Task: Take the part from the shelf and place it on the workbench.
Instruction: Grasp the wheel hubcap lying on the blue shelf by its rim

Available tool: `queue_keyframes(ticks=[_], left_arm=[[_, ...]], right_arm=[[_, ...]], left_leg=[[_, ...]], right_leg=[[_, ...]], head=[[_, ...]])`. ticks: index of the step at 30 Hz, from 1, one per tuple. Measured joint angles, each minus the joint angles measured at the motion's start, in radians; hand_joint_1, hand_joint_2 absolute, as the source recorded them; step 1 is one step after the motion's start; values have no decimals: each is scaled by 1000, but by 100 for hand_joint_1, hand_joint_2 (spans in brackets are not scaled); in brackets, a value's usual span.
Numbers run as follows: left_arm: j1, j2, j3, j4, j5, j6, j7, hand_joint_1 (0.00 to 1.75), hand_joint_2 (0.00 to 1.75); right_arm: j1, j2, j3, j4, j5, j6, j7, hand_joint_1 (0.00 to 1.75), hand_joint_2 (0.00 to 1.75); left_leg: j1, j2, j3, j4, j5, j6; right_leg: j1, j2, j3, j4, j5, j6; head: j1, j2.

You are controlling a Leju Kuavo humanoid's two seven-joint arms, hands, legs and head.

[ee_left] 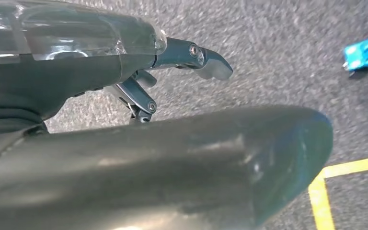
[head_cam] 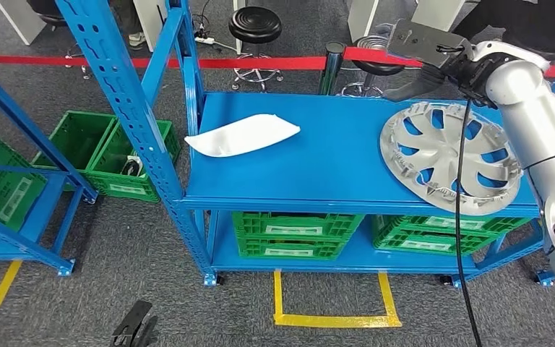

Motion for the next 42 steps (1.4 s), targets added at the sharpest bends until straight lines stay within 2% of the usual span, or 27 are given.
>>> queue_keyframes(ticks=[1,2,3,4,5,8,11,17,22,27,36,42], left_arm=[[0,-2,0,0,-1,0,2,0,0],[0,-2,0,0,-2,0,4,0,0],[0,-3,0,0,-4,1,5,0,0],[0,-3,0,0,-4,1,6,0,0],[0,-4,0,0,-5,2,6,0,0],[-1,-6,0,0,-5,6,6,0,0],[-1,-2,2,0,-5,8,6,0,0],[0,-1,6,0,-6,9,9,0,0],[1,-2,9,1,-6,20,27,0,0],[-1,-5,16,0,-10,24,38,0,0],[-1,-11,23,0,-34,22,45,0,0],[-16,-15,23,-1,-36,20,63,0,0]], right_arm=[[-1,-1,0,0,-1,0,2,0,175],[-2,-2,0,0,-2,1,6,0,175],[-3,-3,0,0,-3,1,9,0,175],[-6,-3,0,0,-3,2,12,0,175],[-9,-3,0,0,-3,1,17,0,175],[-11,-1,0,-1,3,-8,29,0,175],[-2,0,1,-2,17,-12,35,0,175],[4,-2,2,-3,74,-23,35,0,175],[15,-8,24,2,267,-61,72,0,175],[49,-17,46,31,368,-73,70,0,175],[155,-90,76,145,519,-106,46,0,175],[185,-118,80,210,551,-88,41,0,175]], left_leg=[[0,-2,8,-3,-6,-2],[2,-2,12,-6,-8,-6],[6,-2,13,-11,-8,-11],[7,-3,13,-13,-7,-15],[8,-3,14,-14,-5,-16],[2,-5,15,-14,-6,-14],[-1,-6,20,-21,-12,-17],[-1,-5,25,-30,-12,-19],[0,-4,26,-31,-10,-21],[-1,-5,27,-30,-10,-21],[-1,-17,30,-30,-10,-21],[-2,-16,31,-30,-11,-20]], right_leg=[[8,1,13,-42,31,-12],[14,2,23,-68,44,-22],[19,1,28,-74,44,-27],[22,0,31,-85,46,-25],[21,-1,36,-94,43,-18],[15,-2,57,-123,14,6],[11,-2,66,-133,-7,10],[11,-2,67,-134,-7,8],[11,-2,68,-134,-5,6],[11,-2,70,-135,-4,6],[11,-8,78,-140,-5,6],[9,-9,79,-141,-4,7]], head=[[-5,0],[-7,0],[-8,0],[-7,0],[-3,0],[-5,0],[-13,0],[-23,0],[-27,0],[-29,0],[-29,0],[-27,0]])
